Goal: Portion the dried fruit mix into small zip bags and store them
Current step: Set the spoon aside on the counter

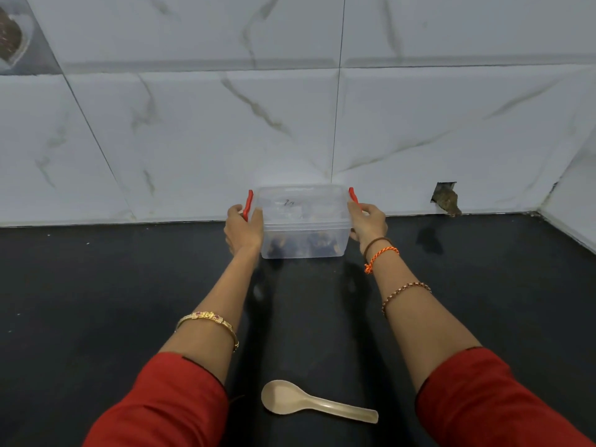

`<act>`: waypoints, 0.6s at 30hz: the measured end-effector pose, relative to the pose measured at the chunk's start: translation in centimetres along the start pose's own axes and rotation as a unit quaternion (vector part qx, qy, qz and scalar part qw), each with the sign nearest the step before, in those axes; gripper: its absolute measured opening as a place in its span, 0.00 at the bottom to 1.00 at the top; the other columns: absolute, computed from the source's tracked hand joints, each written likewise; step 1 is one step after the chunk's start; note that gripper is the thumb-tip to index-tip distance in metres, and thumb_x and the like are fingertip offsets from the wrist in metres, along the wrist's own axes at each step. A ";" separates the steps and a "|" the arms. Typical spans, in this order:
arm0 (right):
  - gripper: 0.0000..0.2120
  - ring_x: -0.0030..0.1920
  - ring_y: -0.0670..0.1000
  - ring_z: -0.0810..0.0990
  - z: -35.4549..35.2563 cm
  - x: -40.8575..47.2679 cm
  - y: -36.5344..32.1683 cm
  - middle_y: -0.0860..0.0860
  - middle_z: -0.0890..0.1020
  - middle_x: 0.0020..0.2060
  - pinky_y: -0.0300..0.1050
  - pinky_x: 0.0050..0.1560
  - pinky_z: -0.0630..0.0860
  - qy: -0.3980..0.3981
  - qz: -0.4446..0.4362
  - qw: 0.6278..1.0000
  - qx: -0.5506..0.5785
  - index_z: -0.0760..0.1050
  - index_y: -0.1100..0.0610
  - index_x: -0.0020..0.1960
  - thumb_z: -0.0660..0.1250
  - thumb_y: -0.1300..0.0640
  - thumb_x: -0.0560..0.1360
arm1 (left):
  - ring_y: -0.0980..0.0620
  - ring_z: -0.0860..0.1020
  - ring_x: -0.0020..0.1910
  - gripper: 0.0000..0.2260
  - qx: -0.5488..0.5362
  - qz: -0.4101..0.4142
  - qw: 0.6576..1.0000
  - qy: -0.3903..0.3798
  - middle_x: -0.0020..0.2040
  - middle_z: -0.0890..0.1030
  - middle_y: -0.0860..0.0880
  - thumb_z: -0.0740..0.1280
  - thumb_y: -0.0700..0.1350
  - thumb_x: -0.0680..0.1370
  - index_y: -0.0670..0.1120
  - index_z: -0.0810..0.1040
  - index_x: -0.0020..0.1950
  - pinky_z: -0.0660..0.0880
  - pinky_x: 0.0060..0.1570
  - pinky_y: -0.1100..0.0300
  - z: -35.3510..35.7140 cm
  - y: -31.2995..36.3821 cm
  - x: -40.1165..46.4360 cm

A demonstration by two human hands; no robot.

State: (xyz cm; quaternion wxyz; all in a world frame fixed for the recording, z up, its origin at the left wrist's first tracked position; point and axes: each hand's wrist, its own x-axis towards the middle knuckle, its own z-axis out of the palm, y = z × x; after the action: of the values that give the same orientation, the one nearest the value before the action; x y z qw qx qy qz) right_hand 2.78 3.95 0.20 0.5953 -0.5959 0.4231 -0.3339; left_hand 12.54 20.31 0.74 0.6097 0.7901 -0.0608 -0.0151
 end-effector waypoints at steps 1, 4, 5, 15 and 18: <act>0.26 0.63 0.57 0.73 -0.4 -0.7 0.0 0.57 0.72 0.63 0.51 0.64 0.71 -0.001 -0.001 1.000 -0.017 0.67 0.60 0.66 0.65 0.45 0.75 | 0.43 0.72 0.63 0.23 -0.002 -0.001 1.000 -0.001 0.65 0.71 0.42 0.63 0.50 0.78 0.42 0.64 0.70 0.68 0.63 0.50 -0.2 0.1 -0.5; 0.30 0.64 0.57 0.70 -1.8 -3.6 0.6 0.57 0.67 0.67 0.49 0.63 0.68 0.010 -0.042 0.997 -0.066 0.64 0.60 0.69 0.63 0.42 0.75 | 0.43 0.69 0.66 0.24 -0.011 0.010 1.000 0.008 0.69 0.68 0.42 0.60 0.52 0.79 0.41 0.62 0.71 0.66 0.64 0.50 -1.4 -0.4 -2.7; 0.28 0.63 0.56 0.71 -2.3 -4.8 1.0 0.57 0.68 0.67 0.49 0.63 0.69 0.008 -0.068 0.994 -0.085 0.66 0.59 0.68 0.64 0.43 0.74 | 0.43 0.69 0.66 0.23 -0.008 0.018 1.000 0.006 0.68 0.69 0.43 0.60 0.52 0.79 0.41 0.63 0.70 0.66 0.64 0.51 -1.9 -1.0 -3.6; 0.18 0.37 0.39 0.73 -7.8 -18.3 4.6 0.40 0.75 0.37 0.27 0.40 0.69 -0.346 -0.234 0.822 -0.386 0.80 0.56 0.52 0.74 0.47 0.67 | 0.45 0.72 0.63 0.15 0.114 0.115 0.987 0.007 0.63 0.74 0.43 0.60 0.44 0.80 0.39 0.71 0.64 0.65 0.61 0.57 -6.7 -4.8 -11.1; 0.21 0.38 0.40 0.73 -8.5 -20.1 5.7 0.41 0.76 0.37 0.35 0.44 0.73 -0.371 -0.230 0.788 -0.434 0.80 0.54 0.51 0.76 0.44 0.63 | 0.46 0.73 0.62 0.14 0.125 0.132 0.983 -0.004 0.62 0.75 0.43 0.60 0.45 0.80 0.40 0.72 0.63 0.67 0.61 0.55 -7.9 -5.2 -12.5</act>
State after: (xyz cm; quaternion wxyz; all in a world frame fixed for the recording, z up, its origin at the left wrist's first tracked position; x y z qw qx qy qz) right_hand -13.94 18.85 -2.77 0.2905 -0.9493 0.1199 0.0048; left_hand 1.27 30.61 -2.88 0.5025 0.8451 -0.1683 0.0704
